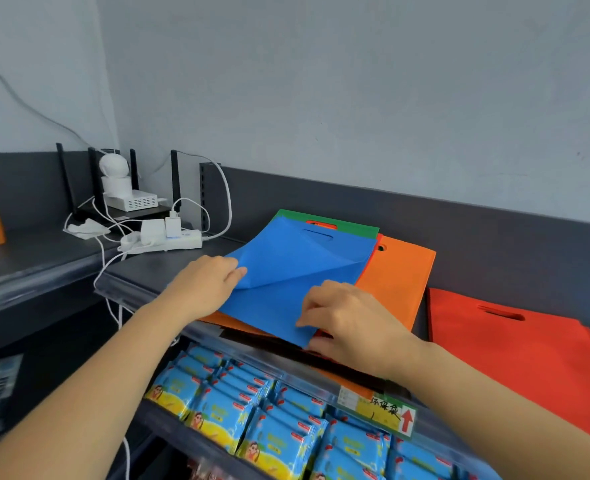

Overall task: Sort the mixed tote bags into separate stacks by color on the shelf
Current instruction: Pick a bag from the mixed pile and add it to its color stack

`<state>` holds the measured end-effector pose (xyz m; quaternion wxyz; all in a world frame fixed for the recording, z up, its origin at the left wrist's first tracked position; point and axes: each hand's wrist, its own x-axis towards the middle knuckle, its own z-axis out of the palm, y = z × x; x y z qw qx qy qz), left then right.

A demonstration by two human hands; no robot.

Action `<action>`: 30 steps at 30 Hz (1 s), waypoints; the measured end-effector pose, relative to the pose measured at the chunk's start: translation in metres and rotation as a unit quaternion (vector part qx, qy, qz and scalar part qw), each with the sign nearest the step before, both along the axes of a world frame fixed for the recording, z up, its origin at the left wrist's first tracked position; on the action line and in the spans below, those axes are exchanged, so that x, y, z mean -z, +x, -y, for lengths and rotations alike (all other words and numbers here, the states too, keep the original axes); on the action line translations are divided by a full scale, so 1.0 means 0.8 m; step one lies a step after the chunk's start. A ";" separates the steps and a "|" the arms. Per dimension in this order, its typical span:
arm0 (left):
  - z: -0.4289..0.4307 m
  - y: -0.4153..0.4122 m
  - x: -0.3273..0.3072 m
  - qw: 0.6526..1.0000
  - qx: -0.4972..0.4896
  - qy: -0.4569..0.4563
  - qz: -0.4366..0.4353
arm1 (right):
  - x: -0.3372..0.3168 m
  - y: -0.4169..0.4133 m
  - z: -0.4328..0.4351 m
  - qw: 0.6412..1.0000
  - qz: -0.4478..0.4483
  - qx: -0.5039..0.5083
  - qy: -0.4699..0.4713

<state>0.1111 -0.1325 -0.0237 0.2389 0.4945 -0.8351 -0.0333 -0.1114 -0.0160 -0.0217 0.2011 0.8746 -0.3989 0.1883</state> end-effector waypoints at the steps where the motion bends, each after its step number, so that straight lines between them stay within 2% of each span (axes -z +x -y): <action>1: -0.003 0.000 -0.001 1.000 0.006 -0.004 0.000 | -0.001 0.001 0.000 0.999 0.050 -0.001 -0.005; 3: -0.008 0.002 -0.001 0.999 0.030 -0.018 0.002 | -0.008 0.001 0.001 0.979 0.203 0.028 0.020; 5: -0.015 0.005 -0.001 0.998 0.061 -0.025 -0.007 | -0.017 -0.003 0.006 0.937 0.338 0.082 0.023; 7: -0.027 0.006 -0.004 0.995 0.095 -0.001 -0.023 | -0.026 -0.008 0.009 0.901 0.413 0.134 0.011; 9: -0.037 0.005 -0.003 0.993 0.117 0.010 -0.003 | -0.030 -0.011 0.010 0.876 0.455 0.158 0.038; 11: -0.041 0.000 0.001 0.992 0.120 -0.037 0.027 | -0.031 -0.013 0.009 0.853 0.489 0.169 0.070; 12: -0.041 -0.003 0.001 0.990 0.117 -0.073 0.030 | -0.032 -0.014 0.009 0.829 0.523 0.174 0.092; 13: -0.043 -0.005 0.001 0.988 0.105 -0.106 0.026 | -0.032 -0.015 0.009 0.791 0.570 0.180 0.128; 14: -0.042 -0.007 0.001 0.988 0.086 -0.130 0.017 | -0.032 -0.016 0.009 0.735 0.624 0.193 0.184; 17: -0.045 -0.009 0.000 0.979 0.076 -0.187 0.005 | -0.030 -0.031 0.005 0.515 0.747 0.209 0.364; 18: -0.049 -0.012 0.000 0.971 0.107 -0.212 0.008 | -0.027 -0.038 0.003 0.465 0.766 0.200 0.397; 19: -0.054 -0.016 0.000 0.960 0.146 -0.238 0.012 | -0.023 -0.045 0.002 0.446 0.765 0.193 0.422; 20: -0.060 -0.021 0.001 0.950 0.177 -0.256 0.025 | -0.018 -0.051 0.003 0.451 0.752 0.187 0.442; 23: -0.072 -0.041 0.002 0.928 0.216 -0.292 0.079 | -0.010 -0.060 0.004 0.536 0.690 0.204 0.442; 30: -0.100 -0.108 -0.004 0.920 0.227 -0.308 0.085 | -0.011 -0.100 -0.036 0.664 0.635 0.258 0.299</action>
